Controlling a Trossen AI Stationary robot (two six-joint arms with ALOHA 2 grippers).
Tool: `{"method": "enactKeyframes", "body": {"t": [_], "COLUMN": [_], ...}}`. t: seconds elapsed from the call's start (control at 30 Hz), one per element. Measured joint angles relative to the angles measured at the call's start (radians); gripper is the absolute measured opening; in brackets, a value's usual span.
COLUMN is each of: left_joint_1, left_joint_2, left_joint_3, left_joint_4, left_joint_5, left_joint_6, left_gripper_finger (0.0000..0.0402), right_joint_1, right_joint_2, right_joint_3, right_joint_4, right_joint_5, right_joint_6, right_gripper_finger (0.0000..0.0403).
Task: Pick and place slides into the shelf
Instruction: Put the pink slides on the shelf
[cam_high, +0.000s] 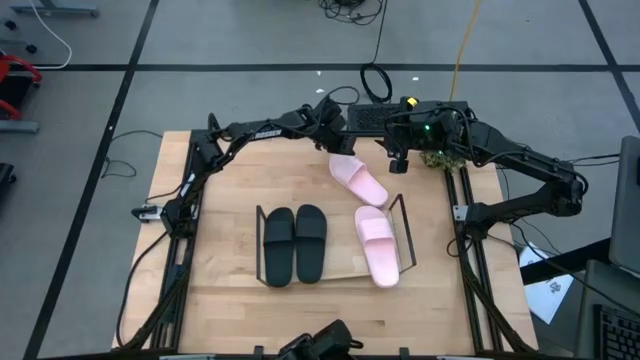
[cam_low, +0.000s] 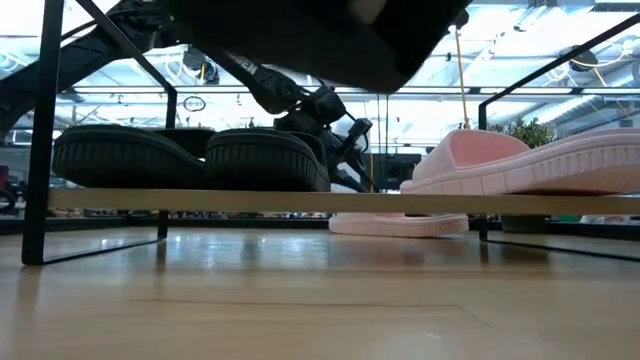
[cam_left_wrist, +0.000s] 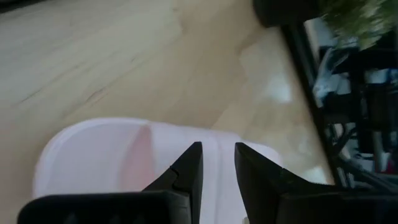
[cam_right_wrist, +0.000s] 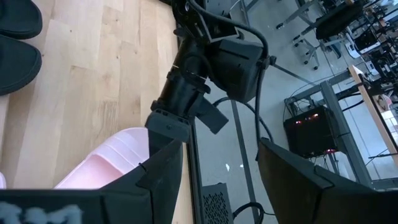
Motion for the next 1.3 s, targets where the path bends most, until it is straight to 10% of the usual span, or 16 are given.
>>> {"method": "enactKeyframes", "body": {"t": [0.57,1.3], "left_joint_1": [0.158,-0.192], "left_joint_2": [-0.148,-0.872], "left_joint_3": [-0.001,0.001], "left_joint_4": [0.261,0.077], "left_joint_5": [0.218,-0.182], "left_joint_6": [-0.056,0.763], "left_gripper_finger": [0.0088,0.0088], "right_joint_1": [-0.002,-0.002], "right_joint_2": [0.000,0.000], "right_joint_3": [0.000,0.000], "right_joint_4": [-0.015,0.032], "right_joint_5": [0.033,0.027], "right_joint_6": [0.001,0.041], "right_gripper_finger": [0.0196,0.0196]}}
